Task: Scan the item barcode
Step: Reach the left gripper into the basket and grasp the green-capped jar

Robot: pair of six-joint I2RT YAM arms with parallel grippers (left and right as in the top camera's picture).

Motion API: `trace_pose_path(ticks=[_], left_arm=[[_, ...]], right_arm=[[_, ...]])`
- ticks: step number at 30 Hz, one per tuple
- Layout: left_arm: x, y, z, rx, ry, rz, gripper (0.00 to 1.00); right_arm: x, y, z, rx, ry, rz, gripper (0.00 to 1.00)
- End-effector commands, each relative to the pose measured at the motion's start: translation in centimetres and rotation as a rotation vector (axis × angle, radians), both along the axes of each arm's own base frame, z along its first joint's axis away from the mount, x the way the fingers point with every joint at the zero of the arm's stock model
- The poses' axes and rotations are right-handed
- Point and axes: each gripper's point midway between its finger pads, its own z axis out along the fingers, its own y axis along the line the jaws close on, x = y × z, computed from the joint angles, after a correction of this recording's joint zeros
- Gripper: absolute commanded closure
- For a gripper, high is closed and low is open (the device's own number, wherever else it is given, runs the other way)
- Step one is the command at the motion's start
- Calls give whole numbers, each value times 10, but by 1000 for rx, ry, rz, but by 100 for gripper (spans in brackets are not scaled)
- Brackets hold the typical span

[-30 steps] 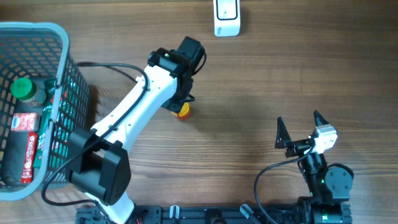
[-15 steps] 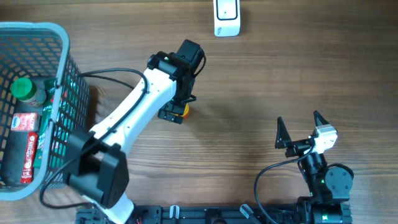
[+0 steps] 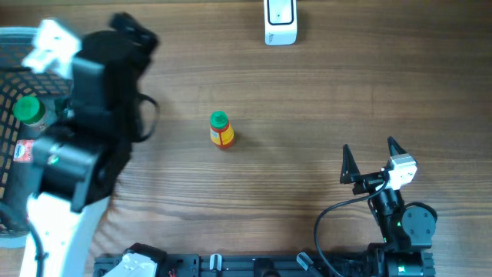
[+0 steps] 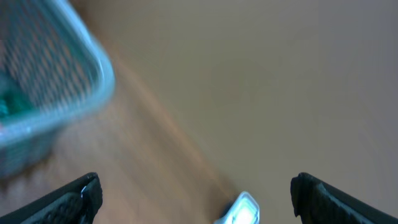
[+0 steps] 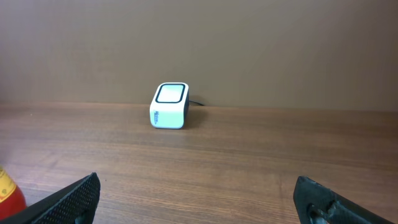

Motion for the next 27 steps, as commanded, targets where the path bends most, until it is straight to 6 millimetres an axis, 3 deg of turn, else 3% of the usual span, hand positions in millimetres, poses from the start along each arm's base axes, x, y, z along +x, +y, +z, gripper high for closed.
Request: trace_pose_path(ticks=[1,7,10,12,14,19,20,25,27], left_arm=[[-13,62,26,127,-38,154,0],[-42,160,28,168,-7,455,0],[-62,215,11,164,70,626,0],[-59,235,-15,135,162,649,0],[-55,263,-65,-5,257,728,0],[-27,290,-159,-268,404,735,0],[-22,299,-186,-291,467,745,0],[-1,313,-260,-332,609,744,0],[5,317,-274,-335,623,743,0]], right_arm=[[0,0,2,13,-7,-1,0],[0,0,2,13,-7,-1,0],[0,0,2,13,-7,-1,0],[0,0,2,13,-7,-1,0],[0,0,2,13,-7,-1,0],[0,0,2,13,-7,-1,0],[0,0,2,13,-7,-1,1],[0,0,2,13,-7,-1,0],[0,0,2,13,-7,-1,0]])
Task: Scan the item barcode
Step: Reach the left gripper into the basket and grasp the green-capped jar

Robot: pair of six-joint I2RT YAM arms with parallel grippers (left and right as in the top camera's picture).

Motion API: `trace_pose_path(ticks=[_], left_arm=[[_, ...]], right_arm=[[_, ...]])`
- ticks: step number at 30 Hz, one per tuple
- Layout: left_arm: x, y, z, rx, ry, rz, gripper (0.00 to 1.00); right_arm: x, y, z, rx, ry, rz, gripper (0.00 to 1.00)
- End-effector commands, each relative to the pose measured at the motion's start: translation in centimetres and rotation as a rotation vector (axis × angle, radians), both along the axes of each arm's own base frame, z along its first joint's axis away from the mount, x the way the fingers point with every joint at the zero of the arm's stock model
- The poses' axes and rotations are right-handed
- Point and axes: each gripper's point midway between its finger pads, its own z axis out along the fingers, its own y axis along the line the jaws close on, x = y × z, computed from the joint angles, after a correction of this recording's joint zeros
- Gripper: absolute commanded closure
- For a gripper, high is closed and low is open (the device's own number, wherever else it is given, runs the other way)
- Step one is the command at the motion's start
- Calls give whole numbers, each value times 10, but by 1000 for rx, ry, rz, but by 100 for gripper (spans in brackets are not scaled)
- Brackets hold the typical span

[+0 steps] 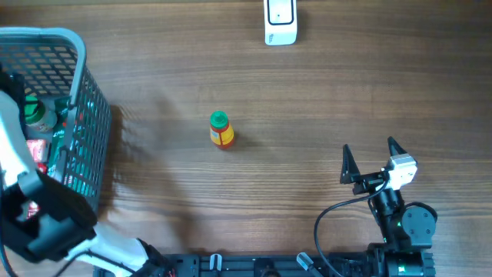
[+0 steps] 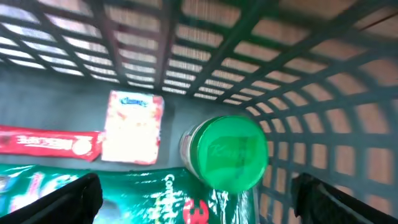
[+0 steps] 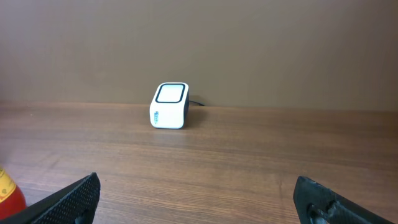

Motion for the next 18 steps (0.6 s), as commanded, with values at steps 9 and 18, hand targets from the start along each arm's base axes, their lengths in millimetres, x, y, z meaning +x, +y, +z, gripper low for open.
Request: trace_pose_path(ticks=[9,18], left_arm=[[42,15,-69,-70,-36,-18,0],[49,19,-99,-88,-13,-22,3]], right_arm=[[0,0,2,13,-7,-1,0],[0,0,2,13,-7,-1,0]])
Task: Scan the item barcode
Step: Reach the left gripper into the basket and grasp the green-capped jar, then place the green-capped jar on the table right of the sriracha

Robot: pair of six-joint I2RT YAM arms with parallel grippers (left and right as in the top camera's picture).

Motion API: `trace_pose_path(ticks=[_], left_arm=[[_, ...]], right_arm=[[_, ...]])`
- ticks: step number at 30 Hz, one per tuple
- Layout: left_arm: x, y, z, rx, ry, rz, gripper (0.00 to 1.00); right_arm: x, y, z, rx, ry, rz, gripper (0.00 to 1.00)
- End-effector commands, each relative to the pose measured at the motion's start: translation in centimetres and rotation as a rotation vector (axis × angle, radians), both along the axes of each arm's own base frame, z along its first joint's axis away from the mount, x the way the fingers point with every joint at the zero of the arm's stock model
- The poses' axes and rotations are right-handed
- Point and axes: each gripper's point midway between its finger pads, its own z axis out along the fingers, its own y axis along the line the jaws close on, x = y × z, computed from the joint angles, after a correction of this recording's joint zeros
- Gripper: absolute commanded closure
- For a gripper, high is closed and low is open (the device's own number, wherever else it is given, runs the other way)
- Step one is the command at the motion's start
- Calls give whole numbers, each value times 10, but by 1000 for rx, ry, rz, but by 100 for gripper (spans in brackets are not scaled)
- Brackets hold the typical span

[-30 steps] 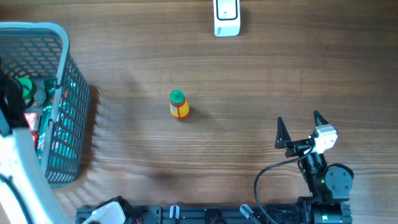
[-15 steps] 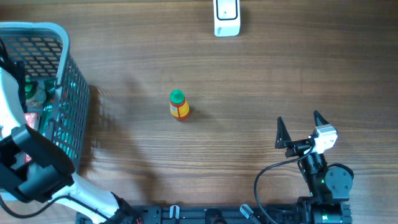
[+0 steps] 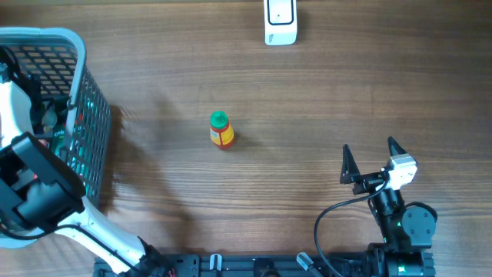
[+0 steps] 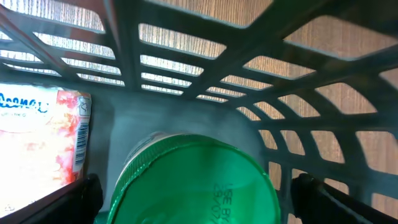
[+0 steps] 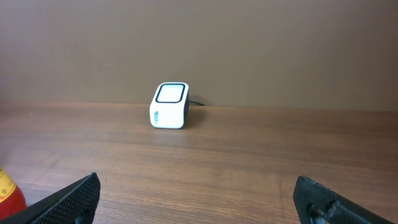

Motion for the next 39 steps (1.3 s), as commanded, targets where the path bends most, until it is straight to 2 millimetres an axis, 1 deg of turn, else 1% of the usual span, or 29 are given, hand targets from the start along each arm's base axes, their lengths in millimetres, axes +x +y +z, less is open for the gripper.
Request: trace_pose_path(ticks=[1,2,5,6,7,9,10,12,13,15,17,18,19,20,21,22,23,24,26,27,28,30,31,32,34,35,37,38,39], left_arm=[[-2,0,-14,-25,24,6,5],[-5,-2,-15,-32,35,5,9],[-11,-6,-18,-47,76,-20,30],[-15,-9,-20,-60,95,-20,35],[-17,-11,-21,-66,105,-20,38],[-25,-16,-21,-87,134,-22,38],[-27,-18,-15,-84,142,-40,39],[-28,-18,4,-57,129,-72,41],[-28,-18,15,-42,117,-84,41],[-29,-19,55,12,51,-89,41],[-34,-22,105,81,-41,-87,40],[-37,-24,125,109,-77,-86,40],[-41,-29,151,142,-123,-99,40],[-47,-38,181,173,-192,-118,40],[-54,-51,215,200,-277,-141,40],[-57,-60,232,207,-328,-162,40],[-62,-75,255,212,-405,-201,40],[-65,-95,279,210,-488,-257,40],[-64,-130,306,192,-595,-365,40],[-63,-152,318,178,-639,-431,41],[-61,-170,324,163,-666,-485,41],[-58,-219,331,122,-694,-618,41],[-56,-233,331,108,-693,-656,41],[-54,-257,328,76,-687,-721,41],[-49,-316,319,-3,-665,-888,41],[-48,-331,317,-22,-660,-931,41],[-44,-370,309,-63,-638,-1036,41],[-43,-398,300,-84,-607,-1114,41],[-43,-411,296,-84,-590,-1159,41]], right_arm=[[0,0,2,13,-7,-1,0],[0,0,2,13,-7,-1,0],[0,0,2,13,-7,-1,0],[0,0,2,13,-7,-1,0],[0,0,2,13,-7,-1,0],[0,0,2,13,-7,-1,0],[0,0,2,13,-7,-1,0],[0,0,2,13,-7,-1,0],[0,0,2,13,-7,-1,0],[0,0,2,13,-7,-1,0],[0,0,2,13,-7,-1,0],[0,0,2,13,-7,-1,0],[0,0,2,13,-7,-1,0],[0,0,2,13,-7,-1,0],[0,0,2,13,-7,-1,0],[0,0,2,13,-7,-1,0],[0,0,2,13,-7,-1,0],[0,0,2,13,-7,-1,0],[0,0,2,13,-7,-1,0],[0,0,2,13,-7,-1,0],[0,0,2,13,-7,-1,0],[0,0,2,13,-7,-1,0],[0,0,2,13,-7,-1,0],[0,0,2,13,-7,-1,0],[0,0,2,13,-7,-1,0],[0,0,2,13,-7,-1,0],[0,0,2,14,-7,-1,0],[0,0,2,13,-7,-1,0],[0,0,2,13,-7,-1,0]])
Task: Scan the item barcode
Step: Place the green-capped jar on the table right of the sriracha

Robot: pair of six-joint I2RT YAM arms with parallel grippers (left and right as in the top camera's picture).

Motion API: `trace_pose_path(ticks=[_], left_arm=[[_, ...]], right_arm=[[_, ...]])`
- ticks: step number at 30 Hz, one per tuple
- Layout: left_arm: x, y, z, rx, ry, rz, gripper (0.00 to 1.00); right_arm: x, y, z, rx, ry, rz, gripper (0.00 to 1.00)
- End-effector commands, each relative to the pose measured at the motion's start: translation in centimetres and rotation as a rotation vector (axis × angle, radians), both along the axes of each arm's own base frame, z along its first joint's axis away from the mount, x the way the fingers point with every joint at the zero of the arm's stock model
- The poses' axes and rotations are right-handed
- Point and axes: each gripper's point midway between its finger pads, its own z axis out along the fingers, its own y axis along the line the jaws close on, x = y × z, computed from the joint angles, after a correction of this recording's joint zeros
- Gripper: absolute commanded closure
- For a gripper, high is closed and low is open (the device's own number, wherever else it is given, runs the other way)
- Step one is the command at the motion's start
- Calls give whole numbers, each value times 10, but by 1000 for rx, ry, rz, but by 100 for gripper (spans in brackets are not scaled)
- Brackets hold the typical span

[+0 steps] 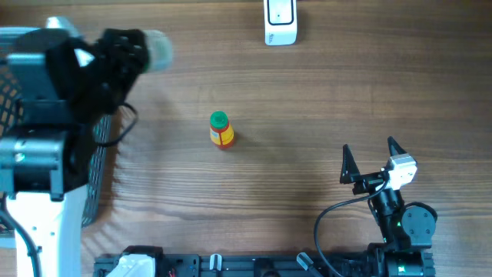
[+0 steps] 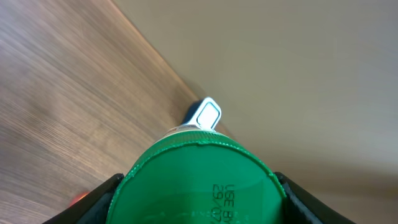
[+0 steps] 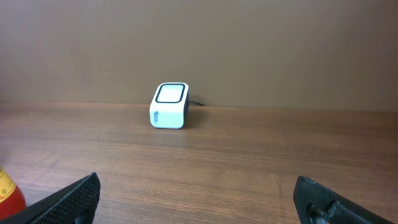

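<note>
My left gripper is shut on a green-lidded jar, whose lid fills the bottom of the left wrist view. From overhead the jar shows as a pale green blur at the left gripper, just right of the basket. The white barcode scanner stands at the table's far edge, also in view as scanner and scanner. My right gripper rests open near the front right, nothing between its fingers.
A small bottle with a green cap and yellow-red label stands mid-table, and its edge shows in the right wrist view. The teal mesh basket sits at the left, mostly hidden under my left arm.
My left gripper was open down in the basket round the green lid. Now it is shut on the jar and holds it outside the basket, high over the table. The right arm has not moved.
My left gripper was open in the air by the basket. Then it was inside the basket above the green-lidded jar, then close round its lid. Now it holds the jar out of the basket, with the scanner ahead. The right gripper stayed open and still.
</note>
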Motion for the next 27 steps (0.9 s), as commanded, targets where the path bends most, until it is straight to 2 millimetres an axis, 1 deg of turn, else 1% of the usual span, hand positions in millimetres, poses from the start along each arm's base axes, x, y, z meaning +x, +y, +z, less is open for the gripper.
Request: trace_pose_path(ticks=[1,3,4,5,6,8,9,10,14,16,17,19,21,27], left_arm=[[2,-71,-22,75,51,-203,41],[0,-109,-52,141,132,-284,41],[-2,-131,-72,184,184,-332,41],[-3,-145,-84,214,208,-378,41],[-4,-154,-95,233,233,-401,41],[-5,-182,-130,300,303,-479,41],[-4,-190,-148,342,341,-486,41],[-1,-199,-175,405,392,-488,41],[4,-208,-234,540,499,-479,41],[3,-207,-265,589,573,-470,41],[3,-206,-275,603,599,-471,41],[1,-196,-296,639,665,-412,40],[1,-195,-307,640,692,-391,40],[8,-201,-306,593,667,-349,38]], right_arm=[[0,0,2,14,-7,0,0],[0,0,2,13,-7,0,0],[0,0,2,13,-7,0,0],[0,0,2,13,-7,0,0],[0,0,2,13,-7,0,0],[0,0,2,13,-7,0,0],[0,0,2,13,-7,0,0],[0,0,2,13,-7,0,0],[0,0,2,13,-7,0,0],[0,0,2,13,-7,0,0],[0,0,2,13,-7,0,0],[0,0,2,13,-7,0,0],[0,0,2,13,-7,0,0],[0,0,2,13,-7,0,0]])
